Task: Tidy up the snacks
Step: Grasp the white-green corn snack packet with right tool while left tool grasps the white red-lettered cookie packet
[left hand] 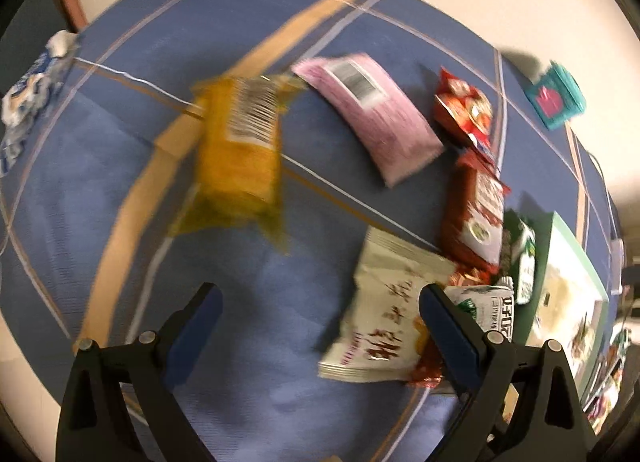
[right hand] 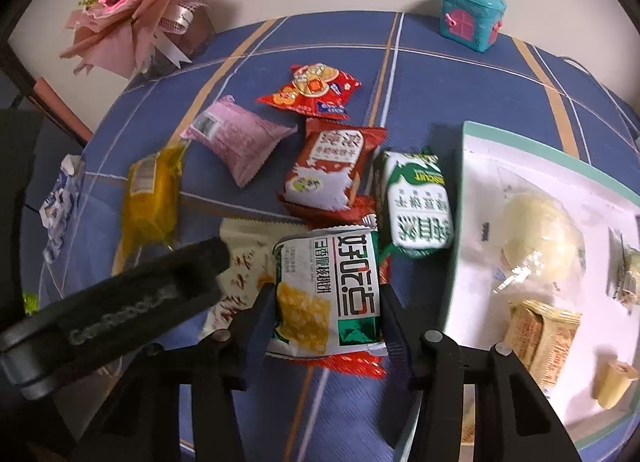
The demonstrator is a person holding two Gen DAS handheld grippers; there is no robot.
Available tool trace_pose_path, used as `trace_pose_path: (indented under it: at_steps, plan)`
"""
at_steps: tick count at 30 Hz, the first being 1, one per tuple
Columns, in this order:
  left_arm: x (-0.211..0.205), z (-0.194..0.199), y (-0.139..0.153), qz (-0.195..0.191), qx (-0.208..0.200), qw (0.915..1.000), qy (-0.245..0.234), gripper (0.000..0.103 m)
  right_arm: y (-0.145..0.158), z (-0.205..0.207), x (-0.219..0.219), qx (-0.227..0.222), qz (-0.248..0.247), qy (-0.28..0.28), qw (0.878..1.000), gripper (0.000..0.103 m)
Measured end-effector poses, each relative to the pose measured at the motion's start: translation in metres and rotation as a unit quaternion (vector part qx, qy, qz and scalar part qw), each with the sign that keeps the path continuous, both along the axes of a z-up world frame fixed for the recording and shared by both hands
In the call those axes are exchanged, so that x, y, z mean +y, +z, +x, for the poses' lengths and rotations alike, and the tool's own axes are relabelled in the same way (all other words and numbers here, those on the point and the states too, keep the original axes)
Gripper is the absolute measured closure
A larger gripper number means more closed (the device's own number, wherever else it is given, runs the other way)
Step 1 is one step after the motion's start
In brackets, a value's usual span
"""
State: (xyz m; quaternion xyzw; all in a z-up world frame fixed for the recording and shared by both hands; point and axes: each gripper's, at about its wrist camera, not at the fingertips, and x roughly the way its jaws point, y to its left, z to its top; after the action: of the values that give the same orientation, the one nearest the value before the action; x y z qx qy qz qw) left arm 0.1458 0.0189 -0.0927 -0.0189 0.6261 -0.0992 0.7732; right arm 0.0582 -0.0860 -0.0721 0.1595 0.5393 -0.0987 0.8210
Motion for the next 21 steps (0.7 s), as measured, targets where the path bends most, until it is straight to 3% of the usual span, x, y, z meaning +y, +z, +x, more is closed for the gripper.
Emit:
trace_pose_path:
  at_steps: [9,15,21]
  plan:
    - [-0.024,0.001,-0.019,0.010,0.022,0.9990,-0.038,0.004,-0.001,-0.010,-0.008,0.009,-0.002,0.008,1.000,0.050]
    - [-0.026,-0.003,-0.024,0.045,0.018,0.9983,-0.034,0.005,-0.002,-0.013,-0.012,0.009,0.007,0.006,1.000,0.050]
    - [-0.021,-0.003,-0.021,0.064,0.005,0.9973,-0.035,0.029,-0.002,-0.012,-0.013,0.011,0.006,0.006,1.000,0.050]
